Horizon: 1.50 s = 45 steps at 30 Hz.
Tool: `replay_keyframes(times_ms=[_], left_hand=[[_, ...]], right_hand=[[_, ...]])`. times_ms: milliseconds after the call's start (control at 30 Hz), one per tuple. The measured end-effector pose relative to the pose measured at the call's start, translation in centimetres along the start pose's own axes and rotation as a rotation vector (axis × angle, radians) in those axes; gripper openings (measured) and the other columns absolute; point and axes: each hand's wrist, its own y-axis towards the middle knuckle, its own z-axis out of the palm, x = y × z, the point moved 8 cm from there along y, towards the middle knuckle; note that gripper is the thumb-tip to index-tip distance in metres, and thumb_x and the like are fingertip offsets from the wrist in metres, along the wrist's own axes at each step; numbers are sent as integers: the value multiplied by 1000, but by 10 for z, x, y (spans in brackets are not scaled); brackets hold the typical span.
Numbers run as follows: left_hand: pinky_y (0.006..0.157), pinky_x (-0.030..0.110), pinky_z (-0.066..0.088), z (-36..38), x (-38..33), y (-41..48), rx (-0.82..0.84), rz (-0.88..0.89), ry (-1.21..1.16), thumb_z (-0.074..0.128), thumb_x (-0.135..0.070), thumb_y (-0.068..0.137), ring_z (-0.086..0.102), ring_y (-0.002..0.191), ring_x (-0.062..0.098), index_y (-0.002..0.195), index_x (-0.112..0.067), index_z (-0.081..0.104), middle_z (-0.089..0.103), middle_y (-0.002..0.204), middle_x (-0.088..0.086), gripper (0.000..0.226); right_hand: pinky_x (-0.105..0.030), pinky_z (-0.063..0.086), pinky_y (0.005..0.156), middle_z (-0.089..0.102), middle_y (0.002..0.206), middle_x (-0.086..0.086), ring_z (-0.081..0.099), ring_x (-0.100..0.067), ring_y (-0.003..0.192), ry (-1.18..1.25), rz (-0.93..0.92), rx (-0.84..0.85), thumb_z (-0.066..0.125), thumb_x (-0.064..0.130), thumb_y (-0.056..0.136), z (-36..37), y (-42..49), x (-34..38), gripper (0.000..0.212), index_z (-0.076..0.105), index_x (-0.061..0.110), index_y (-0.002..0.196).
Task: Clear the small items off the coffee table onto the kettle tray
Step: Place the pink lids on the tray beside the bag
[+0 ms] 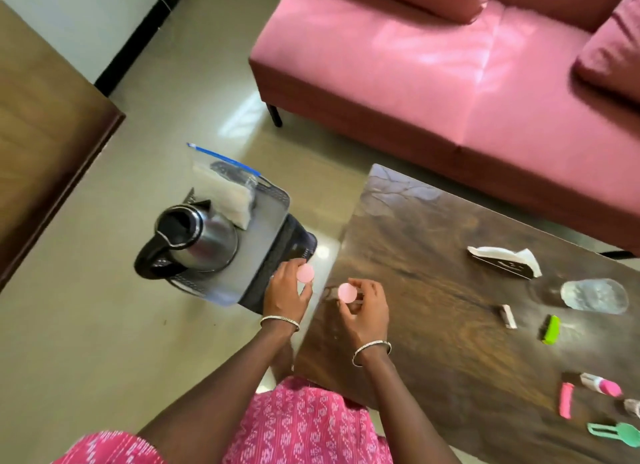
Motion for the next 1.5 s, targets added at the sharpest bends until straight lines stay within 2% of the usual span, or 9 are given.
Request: replay_keyframes(times_ms=[167,333,467,600,800,1067,1167,1333,1500], left_hand=[[91,38,49,-39,46,40,-5,-38,39,68,-10,80,60,103,30,117,-11,61,63,112,10,38],[87,37,48,-50,79,84,9,-62,89,64,-14,86,58,105,29,118,-13,56,59,116,8,33],[81,40,51,-42,94,119,3,-67,125,61,-11,87,61,100,31,121,-14,55,54,120,9,35],[79,44,52,-20,103,150,56,-72,215,60,-17,88,63,94,34,123,-16,53,49,117,9,35],[68,41,50,9,123,189,73,-134,258,51,-28,95,67,93,34,128,-25,45,68,102,10,33],[63,38,48,37,155,218,28,-267,313,41,-24,101,70,84,35,138,-33,34,69,93,13,39],[64,39,49,40,162,225,2,-276,302,37,-26,103,69,84,36,138,-34,37,70,93,15,36],[65,40,49,40,165,230,-13,-285,281,31,-32,104,69,85,38,138,-34,41,70,96,18,36],[68,39,49,37,161,227,7,-310,220,36,-33,101,68,89,39,141,-33,39,69,105,17,40]], right_hand=[[-16,47,72,63,102,-4,63,-21,90,-1,-36,50,75,13,77,62,20,51,31,66,12,106],[-38,56,80,66,106,-1,64,-19,95,-18,-60,92,73,21,80,109,52,81,34,63,16,111],[-43,55,81,67,107,-1,64,-22,96,-29,-90,104,71,22,81,139,86,91,35,62,16,115],[-37,51,77,70,103,2,63,-24,94,-72,-104,66,72,24,81,157,124,95,28,64,19,108],[-39,49,81,70,99,6,56,-23,98,-180,-130,92,69,24,80,185,169,94,25,64,22,104],[-40,44,82,54,130,-3,46,-29,120,-411,-197,20,77,24,70,212,196,90,32,70,25,102],[-36,37,78,56,124,-2,48,-30,112,-464,-190,17,76,25,74,219,203,89,30,72,28,104],[-33,34,71,63,107,-1,53,-27,93,-485,-313,-191,73,25,81,210,198,101,26,71,27,106],[-34,33,72,67,93,5,56,-27,92,-569,-406,-113,74,28,76,226,186,104,23,70,25,99]])
